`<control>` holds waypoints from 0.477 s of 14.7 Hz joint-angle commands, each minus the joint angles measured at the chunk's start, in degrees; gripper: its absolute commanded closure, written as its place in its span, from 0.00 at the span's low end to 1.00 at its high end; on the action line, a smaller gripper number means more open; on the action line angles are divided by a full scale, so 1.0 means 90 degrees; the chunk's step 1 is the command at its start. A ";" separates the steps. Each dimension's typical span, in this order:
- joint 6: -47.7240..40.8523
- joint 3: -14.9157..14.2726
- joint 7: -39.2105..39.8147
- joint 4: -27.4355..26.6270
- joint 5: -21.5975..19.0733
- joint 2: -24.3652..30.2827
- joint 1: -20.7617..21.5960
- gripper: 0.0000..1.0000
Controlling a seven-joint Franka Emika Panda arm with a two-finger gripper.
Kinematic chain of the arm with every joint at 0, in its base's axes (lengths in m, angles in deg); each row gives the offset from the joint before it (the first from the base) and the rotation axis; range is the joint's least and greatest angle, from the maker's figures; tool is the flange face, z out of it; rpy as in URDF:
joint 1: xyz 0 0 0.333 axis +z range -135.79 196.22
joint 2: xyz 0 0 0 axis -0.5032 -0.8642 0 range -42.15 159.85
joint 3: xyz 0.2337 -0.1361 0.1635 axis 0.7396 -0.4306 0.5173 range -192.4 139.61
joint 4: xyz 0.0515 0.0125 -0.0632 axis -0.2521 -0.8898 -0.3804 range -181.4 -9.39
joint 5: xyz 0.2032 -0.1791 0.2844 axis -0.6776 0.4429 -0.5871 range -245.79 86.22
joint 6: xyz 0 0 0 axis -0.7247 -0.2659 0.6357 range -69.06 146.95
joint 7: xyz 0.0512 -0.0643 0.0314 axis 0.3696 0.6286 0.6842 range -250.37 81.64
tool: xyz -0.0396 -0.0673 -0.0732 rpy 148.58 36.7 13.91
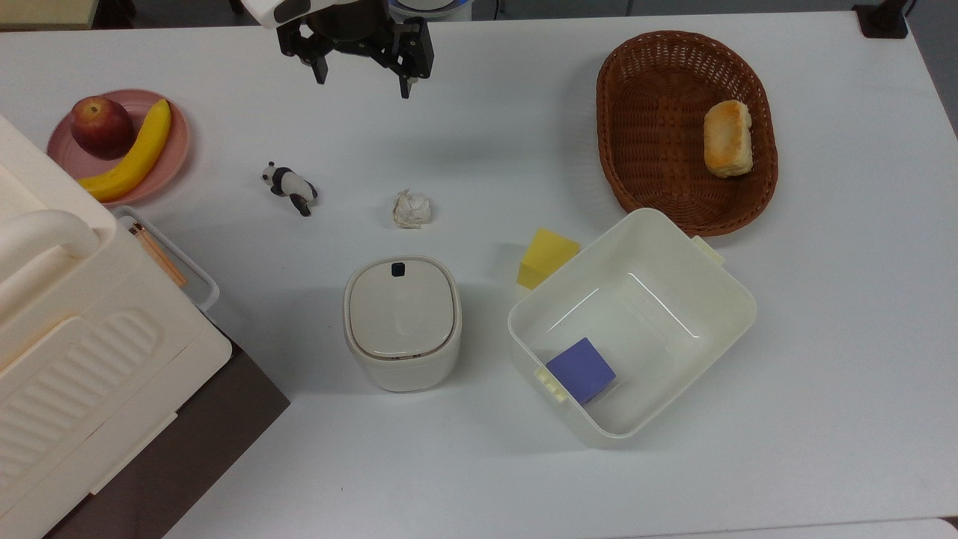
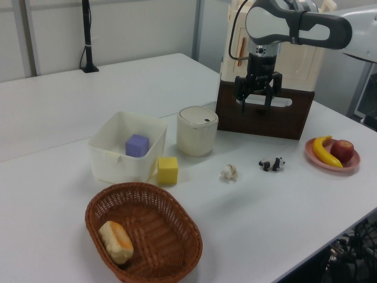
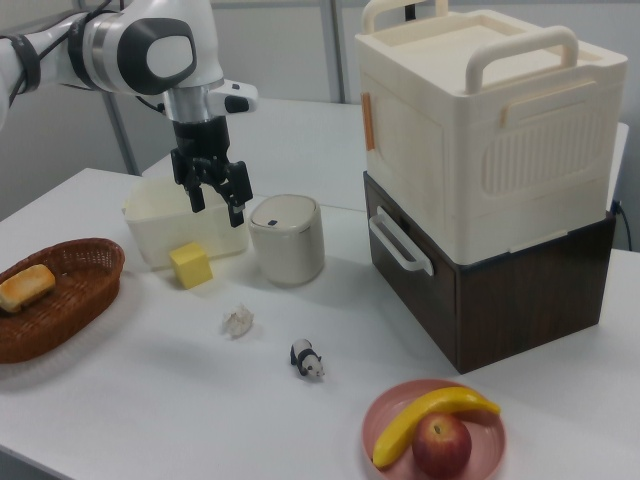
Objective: Open the trash can
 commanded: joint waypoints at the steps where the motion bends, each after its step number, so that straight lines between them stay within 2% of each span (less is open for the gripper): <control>1: -0.0113 -0.0008 0.0096 0.0046 0.0096 0.0009 0.0029 0.00; 5: 0.0062 -0.0008 0.0106 0.0046 0.0096 0.0000 0.0029 0.09; 7: 0.0218 -0.0008 0.0144 0.0056 0.0086 0.0000 0.0019 0.20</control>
